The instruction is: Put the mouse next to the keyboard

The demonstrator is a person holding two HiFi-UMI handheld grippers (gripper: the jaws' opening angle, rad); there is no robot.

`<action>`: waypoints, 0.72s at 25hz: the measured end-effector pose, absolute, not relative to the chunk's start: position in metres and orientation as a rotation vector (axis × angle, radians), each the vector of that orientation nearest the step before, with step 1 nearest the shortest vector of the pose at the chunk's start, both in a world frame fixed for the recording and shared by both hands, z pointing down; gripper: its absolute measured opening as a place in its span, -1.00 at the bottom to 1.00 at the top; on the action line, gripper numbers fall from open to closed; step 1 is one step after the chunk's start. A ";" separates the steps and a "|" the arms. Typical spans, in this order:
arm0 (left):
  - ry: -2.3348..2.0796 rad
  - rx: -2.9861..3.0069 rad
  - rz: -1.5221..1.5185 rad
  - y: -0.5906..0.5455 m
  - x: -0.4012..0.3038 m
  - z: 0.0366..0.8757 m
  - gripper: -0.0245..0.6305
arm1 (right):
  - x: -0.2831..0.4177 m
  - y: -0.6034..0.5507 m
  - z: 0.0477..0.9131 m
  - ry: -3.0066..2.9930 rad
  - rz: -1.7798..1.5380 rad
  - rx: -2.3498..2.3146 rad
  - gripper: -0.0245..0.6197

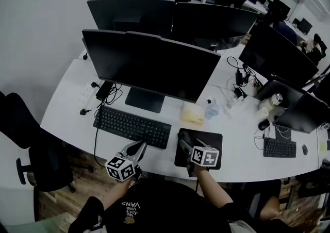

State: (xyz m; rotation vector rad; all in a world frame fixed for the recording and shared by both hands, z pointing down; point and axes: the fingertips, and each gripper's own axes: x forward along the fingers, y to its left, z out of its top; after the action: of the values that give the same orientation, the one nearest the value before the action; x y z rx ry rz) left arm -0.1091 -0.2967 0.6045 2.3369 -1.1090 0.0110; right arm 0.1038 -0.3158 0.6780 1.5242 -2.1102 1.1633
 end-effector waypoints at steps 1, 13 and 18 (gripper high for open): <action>-1.124 2.332 0.007 -0.294 -0.109 0.604 -0.92 | 0.103 -0.316 0.673 -2.135 1.151 1.513 0.06; -1.299 2.296 -0.018 -0.249 -0.104 0.589 -0.92 | 0.081 -0.303 0.607 -2.428 0.909 1.328 -0.34; -1.378 2.275 -0.036 -0.227 -0.101 0.586 -0.92 | 0.081 -0.286 0.588 -2.504 0.808 1.271 -0.65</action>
State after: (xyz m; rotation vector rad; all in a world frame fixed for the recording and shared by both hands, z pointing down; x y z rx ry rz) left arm -0.1008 -0.2266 0.5856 2.2749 -1.3781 -0.0358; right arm 0.0808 -0.2855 0.5881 1.2708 -2.5038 0.8079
